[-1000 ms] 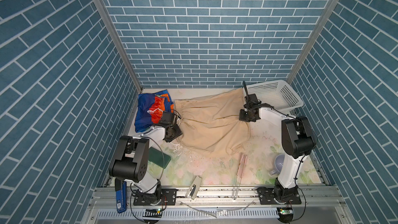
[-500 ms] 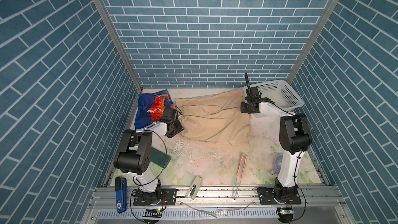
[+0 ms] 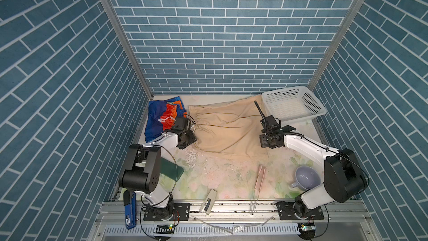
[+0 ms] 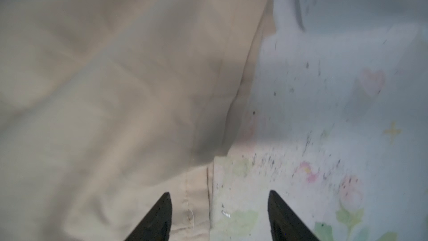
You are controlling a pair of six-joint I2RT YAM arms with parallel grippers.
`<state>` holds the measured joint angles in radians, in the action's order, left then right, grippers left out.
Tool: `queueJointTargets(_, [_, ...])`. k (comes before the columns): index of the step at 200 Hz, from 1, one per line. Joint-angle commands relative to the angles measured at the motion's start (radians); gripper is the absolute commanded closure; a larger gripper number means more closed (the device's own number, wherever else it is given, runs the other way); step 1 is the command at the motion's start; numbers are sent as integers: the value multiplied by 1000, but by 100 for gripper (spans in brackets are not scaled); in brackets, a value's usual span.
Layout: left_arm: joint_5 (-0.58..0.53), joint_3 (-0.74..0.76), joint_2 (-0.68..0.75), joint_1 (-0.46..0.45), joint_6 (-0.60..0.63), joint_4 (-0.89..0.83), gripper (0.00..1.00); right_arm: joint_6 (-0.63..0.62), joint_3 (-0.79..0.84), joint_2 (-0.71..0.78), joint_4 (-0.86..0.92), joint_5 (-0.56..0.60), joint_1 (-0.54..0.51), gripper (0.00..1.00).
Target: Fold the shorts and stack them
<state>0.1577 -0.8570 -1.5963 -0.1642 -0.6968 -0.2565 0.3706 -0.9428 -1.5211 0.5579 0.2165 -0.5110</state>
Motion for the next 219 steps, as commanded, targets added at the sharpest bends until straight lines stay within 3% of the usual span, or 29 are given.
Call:
queueJointTargets(1, [-14,18,31,-5,4,-33,44,131,56,18,-43,-114,4,31])
queueJointTargets(25, [-25,20,55,-6,9,-52,44,201,90,-18,-123,-198,9,30])
queueJointTargets(62, [-62,17,69,-5,20,-76,41,270,173,-14,-208,-286,37,39])
queueJointTargets(118, [-65,-37,5,-3,37,-94,36,256,199,-9,-159,-290,50,41])
queueJointTargets(138, [-72,-47,-7,-3,39,-94,36,253,202,-25,-158,-291,54,53])
queueJointTargets(159, [-71,-54,-23,-3,40,-86,36,257,205,-37,-168,-299,56,86])
queueJointTargets(172, [-65,-56,-39,-3,37,-77,36,260,208,-31,-172,-298,62,99])
queueJointTargets(219, [-63,-56,-74,-3,35,-56,38,242,202,38,-129,-264,105,100])
